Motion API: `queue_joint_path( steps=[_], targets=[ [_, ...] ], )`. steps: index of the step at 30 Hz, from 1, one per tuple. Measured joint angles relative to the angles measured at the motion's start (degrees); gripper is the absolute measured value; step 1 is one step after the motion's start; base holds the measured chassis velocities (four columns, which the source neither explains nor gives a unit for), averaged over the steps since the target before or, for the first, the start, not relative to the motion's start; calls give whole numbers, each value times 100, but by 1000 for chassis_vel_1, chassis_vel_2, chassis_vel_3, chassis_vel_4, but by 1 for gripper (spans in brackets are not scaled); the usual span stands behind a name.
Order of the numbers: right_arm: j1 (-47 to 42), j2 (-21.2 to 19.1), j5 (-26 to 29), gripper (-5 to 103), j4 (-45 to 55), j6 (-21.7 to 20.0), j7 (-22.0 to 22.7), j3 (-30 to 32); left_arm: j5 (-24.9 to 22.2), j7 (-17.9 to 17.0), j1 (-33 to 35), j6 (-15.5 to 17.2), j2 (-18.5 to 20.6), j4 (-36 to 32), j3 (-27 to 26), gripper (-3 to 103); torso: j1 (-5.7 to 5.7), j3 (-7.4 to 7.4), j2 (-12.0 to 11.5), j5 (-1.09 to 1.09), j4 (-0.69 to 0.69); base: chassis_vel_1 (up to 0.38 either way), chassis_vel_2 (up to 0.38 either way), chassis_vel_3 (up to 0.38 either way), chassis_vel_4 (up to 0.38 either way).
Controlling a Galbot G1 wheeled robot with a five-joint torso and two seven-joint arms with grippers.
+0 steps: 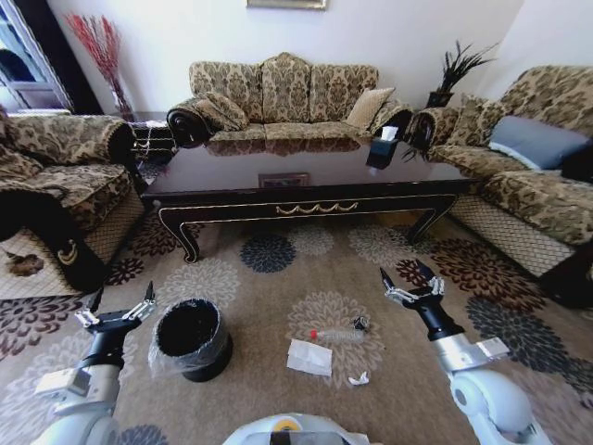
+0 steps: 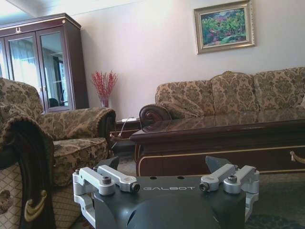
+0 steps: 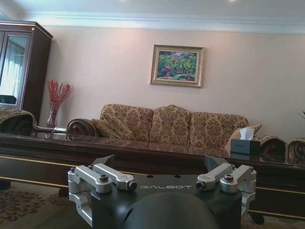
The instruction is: Move to the front of the table and pick up the trash from the floor, then place it into the trash bin.
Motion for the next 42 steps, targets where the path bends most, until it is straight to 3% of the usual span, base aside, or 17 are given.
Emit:
queue_joint_path(
  steps=[15, 20, 23, 26, 27, 30, 35, 36, 38, 39, 40, 42],
  targets=[
    [-12, 10, 4, 100, -15, 22, -46, 5, 14, -6, -21, -4, -9, 19, 28, 100, 0, 1, -1, 0, 0, 78, -81, -78, 80],
    [-3, 10, -16, 100, -51, 91, -59, -6, 0, -180, -62, 44, -4, -39, 26, 100, -1, -1, 0, 2, 0, 197, -174, -166, 198],
    [5, 7, -17, 100, -53, 98, -59, -25, -154, -360, -265, 270, 137, -27, -104, 100, -2, -2, 0, -1, 0, 80, -116, -91, 84],
    [13, -16, -17, 100, -53, 100, -57, -36, -743, -668, -558, 683, 457, -33, -364, 100, -1, 2, -1, -1, 2, 0, 0, 0, 0],
    [13, -16, -17, 100, -53, 100, -57, -36, -743, -668, -558, 683, 457, -33, -364, 100, -1, 2, -1, -1, 2, 0, 0, 0, 0],
    [13, -32, -13, 100, -54, 159, -94, -59, -1364, -894, -929, 1047, 981, 28, -777, 100, 0, 3, -1, -1, 1, -35, 52, 31, -34],
    [2, -22, -7, 100, -57, 217, -138, -103, -1876, -953, -1203, 1303, 1488, 224, -1022, 100, -1, 2, -1, -2, 0, -5, 11, 4, -6],
    [-5, -12, -14, 100, -62, 225, -148, -126, -2246, -1103, -1316, 1583, 1755, 329, -997, 100, -1, 1, 0, 0, 0, 0, 0, 0, 0],
    [-6, -5, -22, 100, -69, 227, -161, -140, -2518, -1358, -1388, 1964, 1908, 388, -872, 100, -1, 1, -1, 0, 0, 0, 0, 0, 0],
    [-4, 0, -25, 100, -74, 228, -172, -146, -2729, -1624, -1472, 2382, 2007, 452, -732, 100, -1, 1, -1, -1, 0, 0, 0, 0, 0],
    [-4, 0, -25, 100, -74, 228, -172, -146, -2729, -1624, -1472, 2382, 2007, 452, -732, 100, -1, 1, -1, -1, 0, 0, 0, 0, 0],
    [-6, 3, -27, 100, -80, 228, -185, -145, -2968, -1895, -1596, 2893, 2117, 583, -599, 100, -1, 2, -1, -1, 1, 0, 0, 0, 0]
  ],
)
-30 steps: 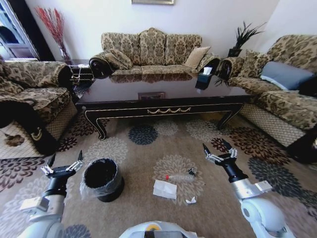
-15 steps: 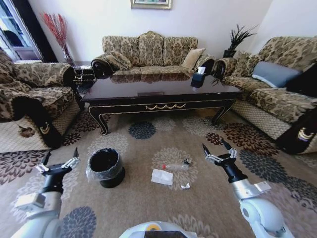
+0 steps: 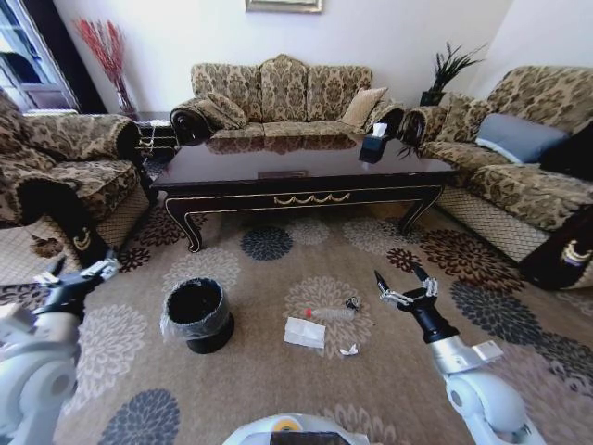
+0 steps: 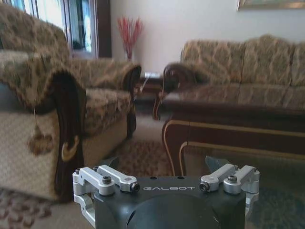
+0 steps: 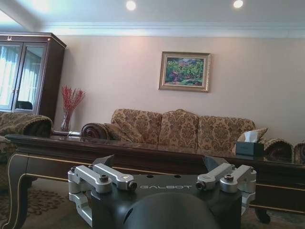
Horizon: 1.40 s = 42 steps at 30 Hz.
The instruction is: Move to the front of the table and pick up the trash from the floor, then place it into the trash bin.
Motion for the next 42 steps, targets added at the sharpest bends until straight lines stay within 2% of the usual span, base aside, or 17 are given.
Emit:
queue_joint_path(
  steps=[3, 4, 6, 13, 17, 24, 27, 30, 35, 42],
  targets=[
    [-40, 12, -34, 100, -34, 5, -4, 22, -756, -453, -220, 636, 268, 382, 292, 100, 0, 0, 0, 0, -1, 0, 0, 0, 0],
    [-40, 12, -34, 100, -34, 5, -4, 22, -756, -453, -220, 636, 268, 382, 292, 100, 0, 0, 0, 0, -1, 0, 0, 0, 0],
    [-58, 47, -49, 100, -62, 26, -14, 22, -1091, -616, -311, 833, 369, 629, 531, 100, 0, 0, 0, 1, 0, 0, 0, 0, 0],
    [-43, 103, -103, 100, -155, 51, -24, -30, -1188, -715, -584, 979, 543, 1237, 880, 100, 0, -1, 0, 0, -2, 0, 0, 0, 0],
    [90, 35, -111, 100, -290, 55, -22, -149, -1310, -707, -583, 985, 574, 1462, 889, 100, 0, -1, 0, 2, 1, 0, 0, 0, 0],
    [286, -65, -145, 100, -458, 50, -9, -375, -1367, -662, -606, 956, 378, 1829, 1092, 100, 0, -1, 0, 1, 2, 0, 0, 0, 0],
    [290, -66, -155, 100, -491, 50, -8, -376, -1281, -567, -694, 866, 364, 2009, 1211, 100, 0, -1, 0, 1, -1, 0, 0, 0, 0],
    [320, -72, -171, 100, -556, 51, -6, -414, -1182, -365, -850, 644, 306, 2314, 1341, 100, 0, 0, 0, 1, -2, 0, 0, 0, 0],
    [435, -138, -208, 100, -701, 52, -5, -573, -1116, -253, -897, 540, 147, 2559, 1389, 100, 0, -1, 0, 1, 4, 0, 0, 0, 0],
    [449, -146, -244, 100, -811, 62, -5, -604, -985, -41, -1160, 356, -38, 2920, 1609, 100, 1, -1, 0, 1, -2, 0, 0, 0, 0]
  ],
)
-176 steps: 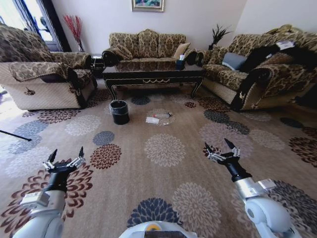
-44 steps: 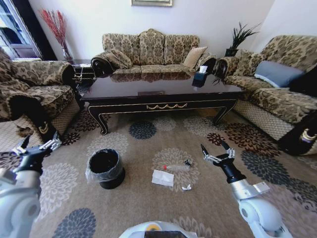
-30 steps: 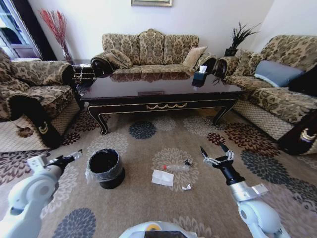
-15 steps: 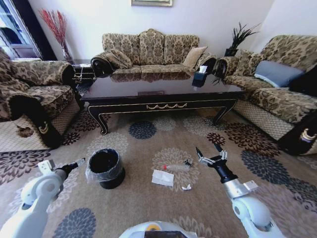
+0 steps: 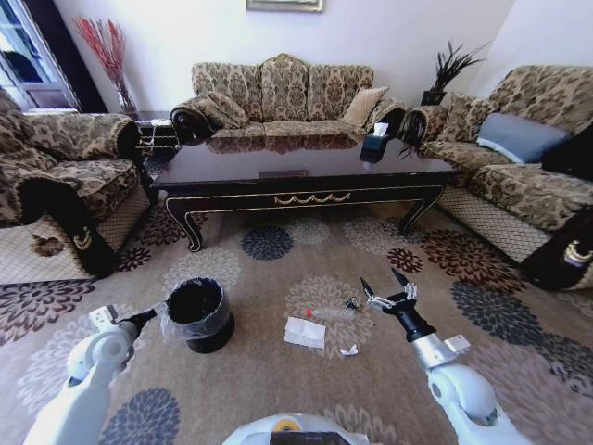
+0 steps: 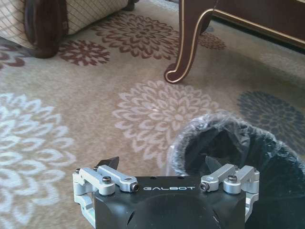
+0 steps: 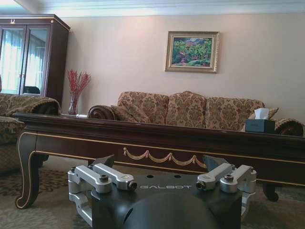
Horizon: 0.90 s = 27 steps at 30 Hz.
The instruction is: Move to the front of the table and pick up the trash from the floor, then place it into the trash bin.
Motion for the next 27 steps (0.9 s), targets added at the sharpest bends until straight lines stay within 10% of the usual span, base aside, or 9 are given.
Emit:
queue_joint_path(
  steps=[18, 27],
  targets=[
    [146, 7, -46, 100, -253, 4, -1, -79, -107, -69, -494, -23, -113, 515, 290, 98, 0, 0, 0, 0, 1, 0, 0, 0, 0],
    [165, 42, -73, 100, -299, 15, -8, -115, -121, -79, -408, 2, -129, 493, 294, 70, 0, 0, 0, 0, 2, 0, 0, 0, 0]
  ],
)
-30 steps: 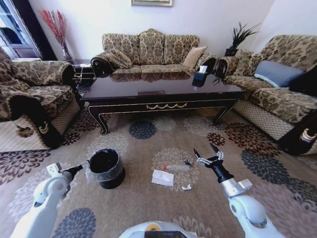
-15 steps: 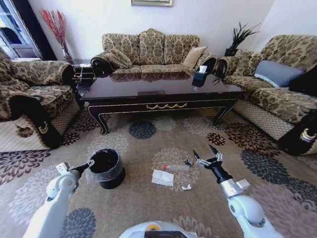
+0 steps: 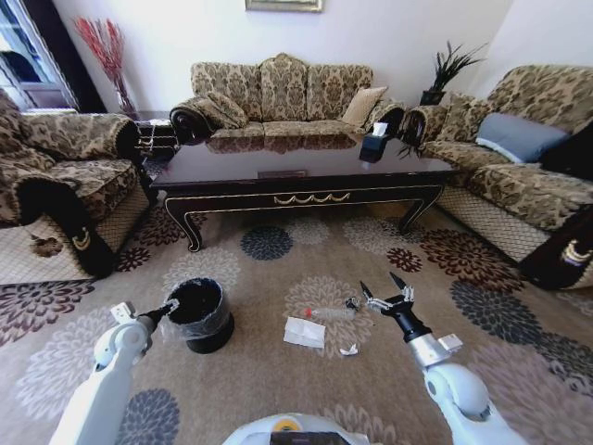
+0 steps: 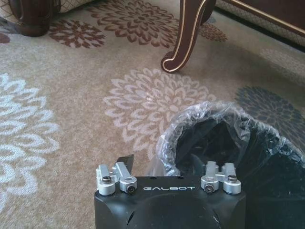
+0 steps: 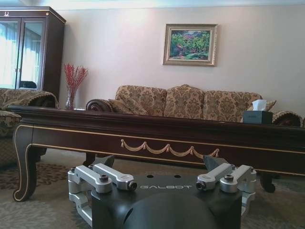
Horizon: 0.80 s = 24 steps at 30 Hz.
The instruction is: Move to the front of the table and pick up the trash from the floor, then place it into the trash bin.
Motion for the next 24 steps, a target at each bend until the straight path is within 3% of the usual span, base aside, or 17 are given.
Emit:
queue_joint_path(
  steps=[4, 5, 7, 9, 12, 17, 24],
  targets=[
    [16, -4, -6, 100, 0, 0, -1, -16, -40, -49, 35, 52, 28, -9, -2, 48, 0, 0, 0, 0, 0, 0, 0, 0, 0],
    [16, -4, -6, 100, 0, 0, -1, -16, -40, -49, 35, 52, 28, -9, -2, 48, 0, 0, 0, 0, 0, 0, 0, 0, 0],
    [17, -5, -14, 100, -3, 0, -1, -24, -56, -88, 50, 81, 44, 3, -5, 38, 0, 0, 0, 0, 0, 0, 0, 0, 0],
    [18, -5, -17, 100, -6, 0, -1, -27, -70, -98, 59, 91, 48, 6, -7, 38, 0, 0, 0, 0, 0, 0, 0, 0, 0],
    [28, -9, -20, 100, -16, 0, -2, -35, -106, -102, 97, 103, 57, 1, -17, 22, 0, 0, 0, 0, -1, 0, 0, 0, 0],
    [59, -11, -21, 100, -45, 5, -5, -64, -102, -145, 160, 120, 63, -50, -43, 8, 0, 0, 0, 2, 3, 0, 0, 0, 0],
    [98, 12, -29, 100, -83, 11, -6, -114, -112, -183, 259, 144, 97, -121, -102, 7, 0, 0, 1, -1, -1, 0, 0, 0, 0]
  ],
)
